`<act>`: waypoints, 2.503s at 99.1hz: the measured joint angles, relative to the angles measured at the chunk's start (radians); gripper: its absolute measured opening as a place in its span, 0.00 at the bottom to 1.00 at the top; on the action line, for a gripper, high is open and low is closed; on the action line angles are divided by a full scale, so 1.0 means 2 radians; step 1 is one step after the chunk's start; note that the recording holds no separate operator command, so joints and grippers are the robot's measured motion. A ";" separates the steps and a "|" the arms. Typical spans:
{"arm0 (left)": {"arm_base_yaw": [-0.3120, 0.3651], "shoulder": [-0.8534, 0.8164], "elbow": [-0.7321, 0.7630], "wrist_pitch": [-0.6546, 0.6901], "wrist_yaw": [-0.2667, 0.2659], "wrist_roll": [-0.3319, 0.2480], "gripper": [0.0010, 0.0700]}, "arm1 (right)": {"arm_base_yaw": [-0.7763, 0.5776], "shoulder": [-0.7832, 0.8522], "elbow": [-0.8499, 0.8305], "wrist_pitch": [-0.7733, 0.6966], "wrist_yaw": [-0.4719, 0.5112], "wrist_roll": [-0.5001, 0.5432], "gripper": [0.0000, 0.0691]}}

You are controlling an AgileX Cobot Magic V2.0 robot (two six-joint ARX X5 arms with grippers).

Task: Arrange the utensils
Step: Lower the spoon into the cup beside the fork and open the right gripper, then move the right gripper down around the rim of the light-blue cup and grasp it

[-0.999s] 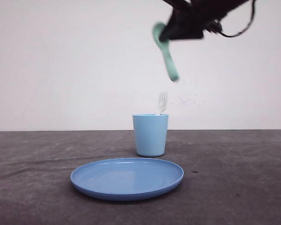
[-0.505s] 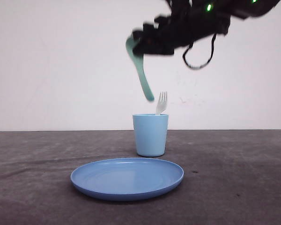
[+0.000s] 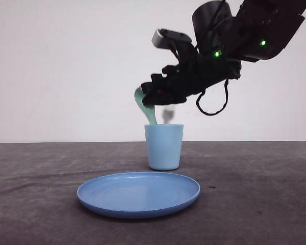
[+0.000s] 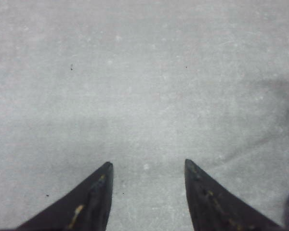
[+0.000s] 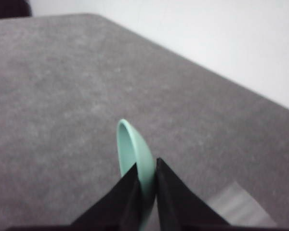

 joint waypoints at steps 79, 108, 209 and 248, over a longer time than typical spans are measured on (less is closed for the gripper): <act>0.000 0.000 0.000 0.000 0.000 0.000 0.38 | 0.001 -0.047 0.000 -0.040 -0.001 0.000 0.53; 0.000 0.000 0.000 0.000 0.000 0.000 0.38 | 0.001 -0.164 0.000 -0.103 -0.001 0.000 0.55; 0.000 0.000 0.000 0.000 0.000 0.000 0.38 | -0.087 -0.343 -0.186 -0.356 -0.002 0.087 0.92; 0.000 0.000 0.000 0.000 0.000 0.000 0.38 | -0.054 -0.289 -0.211 -0.232 -0.002 0.099 0.99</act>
